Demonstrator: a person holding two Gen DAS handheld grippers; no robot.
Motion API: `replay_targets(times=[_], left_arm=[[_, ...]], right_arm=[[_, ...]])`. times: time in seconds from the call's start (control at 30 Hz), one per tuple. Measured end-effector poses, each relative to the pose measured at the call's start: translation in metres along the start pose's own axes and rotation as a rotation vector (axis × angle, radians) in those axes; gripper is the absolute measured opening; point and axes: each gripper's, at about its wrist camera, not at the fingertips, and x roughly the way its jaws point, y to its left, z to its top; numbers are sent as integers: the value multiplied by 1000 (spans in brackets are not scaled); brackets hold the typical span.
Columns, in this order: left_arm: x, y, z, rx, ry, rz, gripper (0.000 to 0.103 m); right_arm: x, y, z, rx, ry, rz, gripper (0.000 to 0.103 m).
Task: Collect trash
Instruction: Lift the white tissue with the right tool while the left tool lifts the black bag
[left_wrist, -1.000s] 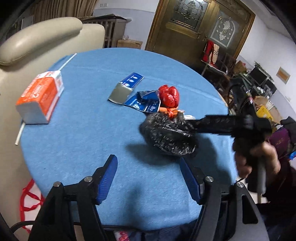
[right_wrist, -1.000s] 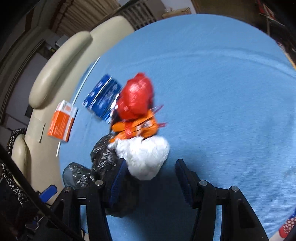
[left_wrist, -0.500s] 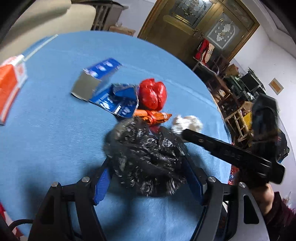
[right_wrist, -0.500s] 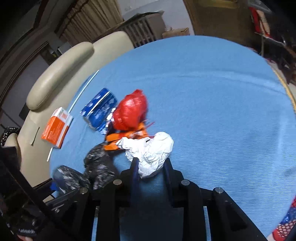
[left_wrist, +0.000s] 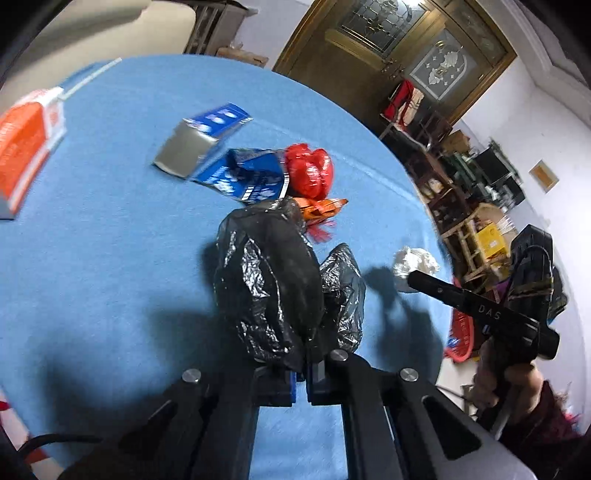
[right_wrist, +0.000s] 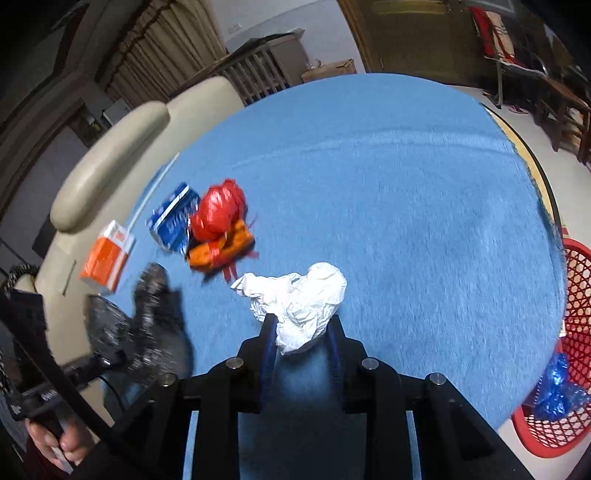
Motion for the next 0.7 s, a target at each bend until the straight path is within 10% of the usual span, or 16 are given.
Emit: replay_targets(times=[0.17,0.3,0.37,0.4,0.57,0.7], left_arm=[[-15,22,-9,-10,39,-14,4],[-20,32,-13,-17,85,-5,17],[-28,37,-13,-39,77,-6,61],[-34,41,-12,-57,60,-4,67],[-50,37,-7,-71,21,-19,71],[-35,23,-2,-67,26,9,73]], right_arm=[[1,1,-11,-7,63,17,33],[-7,-9,-11,27,52,18,75],[-14,-14,-9,48,13,28,75],[-14,-14,-7,49,11,26,75],[-8,-12,1,56,13,21,72],[12,-9,-2,64,58,7,39]])
